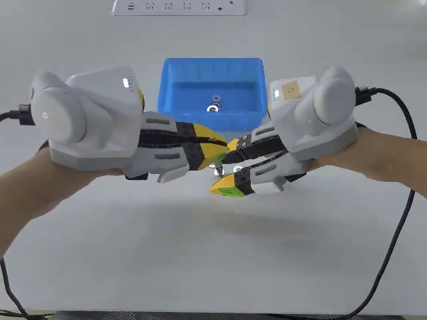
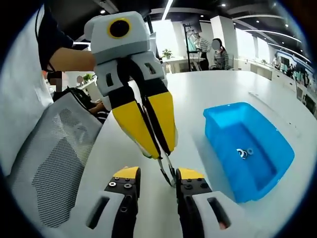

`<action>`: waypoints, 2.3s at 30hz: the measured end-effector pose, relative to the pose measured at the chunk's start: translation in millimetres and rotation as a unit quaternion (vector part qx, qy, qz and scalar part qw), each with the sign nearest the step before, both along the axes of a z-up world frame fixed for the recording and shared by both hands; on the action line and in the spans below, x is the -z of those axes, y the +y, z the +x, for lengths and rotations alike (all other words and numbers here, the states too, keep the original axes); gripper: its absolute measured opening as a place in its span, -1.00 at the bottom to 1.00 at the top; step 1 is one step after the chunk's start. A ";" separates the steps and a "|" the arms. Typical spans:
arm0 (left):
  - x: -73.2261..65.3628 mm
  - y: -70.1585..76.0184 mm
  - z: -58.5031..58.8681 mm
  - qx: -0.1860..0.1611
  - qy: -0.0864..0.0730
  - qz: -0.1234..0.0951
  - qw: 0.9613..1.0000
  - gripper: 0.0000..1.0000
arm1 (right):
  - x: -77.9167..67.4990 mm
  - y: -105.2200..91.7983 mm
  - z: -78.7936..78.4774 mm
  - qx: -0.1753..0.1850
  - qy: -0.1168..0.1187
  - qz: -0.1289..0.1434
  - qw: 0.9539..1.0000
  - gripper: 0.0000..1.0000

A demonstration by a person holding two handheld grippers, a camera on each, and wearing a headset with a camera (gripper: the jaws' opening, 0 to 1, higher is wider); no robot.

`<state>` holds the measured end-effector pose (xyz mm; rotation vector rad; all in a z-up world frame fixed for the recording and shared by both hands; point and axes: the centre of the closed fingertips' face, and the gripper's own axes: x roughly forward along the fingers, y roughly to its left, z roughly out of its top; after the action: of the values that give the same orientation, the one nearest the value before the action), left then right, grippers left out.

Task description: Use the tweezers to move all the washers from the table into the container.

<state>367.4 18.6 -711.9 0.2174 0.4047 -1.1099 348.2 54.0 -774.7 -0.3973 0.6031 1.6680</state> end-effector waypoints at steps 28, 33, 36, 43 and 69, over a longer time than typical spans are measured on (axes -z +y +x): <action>3.4 -3.2 1.4 0.006 -0.002 0.009 1.000 -0.86 | 7.4 6.4 6.1 -0.027 -0.023 -0.011 0.999 -0.73; 3.6 -2.6 2.8 0.006 -0.005 0.017 1.000 -0.86 | 7.4 6.7 6.3 -0.034 -0.031 -0.007 0.999 -0.76; 3.6 -1.9 7.4 -0.002 -0.017 0.028 0.999 -0.85 | 7.6 6.9 7.9 -0.036 -0.043 -0.007 0.998 -0.78; 2.5 1.6 8.5 -0.009 -0.003 0.020 1.000 -0.76 | 8.2 5.2 10.2 -0.034 -0.045 -0.006 0.998 -0.80; -6.4 23.6 -1.2 -0.018 0.006 0.035 0.999 -0.56 | -2.0 8.3 9.5 -0.027 -0.062 0.003 0.998 -0.80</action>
<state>366.2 42.1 -705.5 0.2641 0.4560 -1.0631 357.7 62.3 -772.7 -0.5128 0.4989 1.6827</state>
